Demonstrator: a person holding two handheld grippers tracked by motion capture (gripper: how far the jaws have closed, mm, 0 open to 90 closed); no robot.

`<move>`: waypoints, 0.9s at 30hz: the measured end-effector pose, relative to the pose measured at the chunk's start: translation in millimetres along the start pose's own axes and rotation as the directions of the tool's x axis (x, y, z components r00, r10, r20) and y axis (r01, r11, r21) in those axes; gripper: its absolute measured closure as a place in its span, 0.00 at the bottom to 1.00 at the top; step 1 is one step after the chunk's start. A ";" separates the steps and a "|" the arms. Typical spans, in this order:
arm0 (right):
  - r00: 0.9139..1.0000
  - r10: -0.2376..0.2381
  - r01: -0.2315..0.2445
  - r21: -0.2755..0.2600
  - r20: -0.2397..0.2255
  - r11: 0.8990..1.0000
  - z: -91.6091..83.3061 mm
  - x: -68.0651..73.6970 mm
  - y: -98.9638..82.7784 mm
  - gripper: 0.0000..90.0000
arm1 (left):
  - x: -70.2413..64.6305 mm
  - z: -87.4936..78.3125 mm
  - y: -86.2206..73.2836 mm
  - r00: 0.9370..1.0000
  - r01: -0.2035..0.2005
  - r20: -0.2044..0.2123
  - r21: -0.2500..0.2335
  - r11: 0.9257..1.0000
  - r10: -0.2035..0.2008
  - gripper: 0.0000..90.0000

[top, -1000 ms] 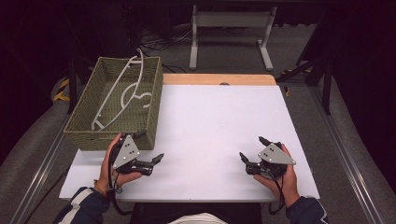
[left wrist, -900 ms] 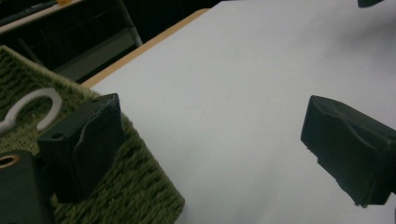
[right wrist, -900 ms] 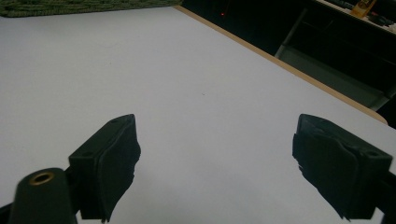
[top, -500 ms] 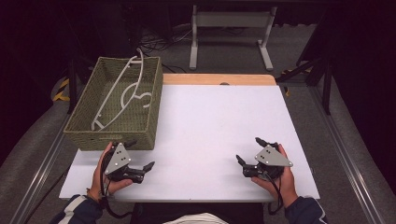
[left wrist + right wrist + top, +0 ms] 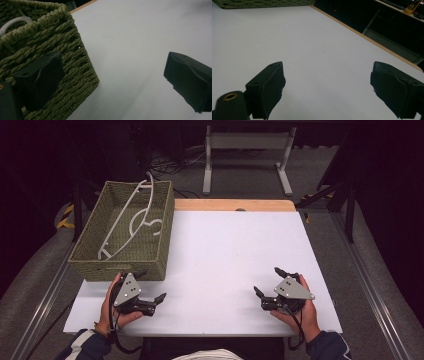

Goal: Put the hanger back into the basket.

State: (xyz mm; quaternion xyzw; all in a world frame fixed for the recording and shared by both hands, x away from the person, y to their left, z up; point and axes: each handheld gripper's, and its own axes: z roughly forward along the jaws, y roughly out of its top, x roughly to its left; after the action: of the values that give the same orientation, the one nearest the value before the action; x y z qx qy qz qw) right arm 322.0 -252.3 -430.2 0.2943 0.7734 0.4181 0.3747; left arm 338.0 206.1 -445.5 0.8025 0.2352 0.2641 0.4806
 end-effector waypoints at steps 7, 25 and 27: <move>1.000 -0.009 0.009 0.003 -0.001 1.000 0.0 1.7 1.2 0.14 | -0.2 0.3 -1.5 1.000 0.012 0.007 -0.002 1.000 -0.012 0.04; 1.000 -0.017 0.017 0.015 -0.006 1.000 2.8 0.8 -0.7 0.14 | 2.2 4.2 -0.6 1.000 0.020 0.009 -0.001 1.000 -0.020 0.04; 1.000 -0.015 0.015 0.019 -0.003 1.000 2.8 0.1 -1.4 0.14 | 2.7 4.3 -0.6 1.000 0.021 0.011 0.006 1.000 -0.021 0.04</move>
State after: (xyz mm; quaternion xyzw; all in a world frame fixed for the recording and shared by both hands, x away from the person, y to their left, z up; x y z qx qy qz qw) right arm 324.0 -251.7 -432.4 0.2916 0.7800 0.4085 0.3739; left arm 342.7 205.3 -447.2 0.8028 0.2419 0.2540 0.4822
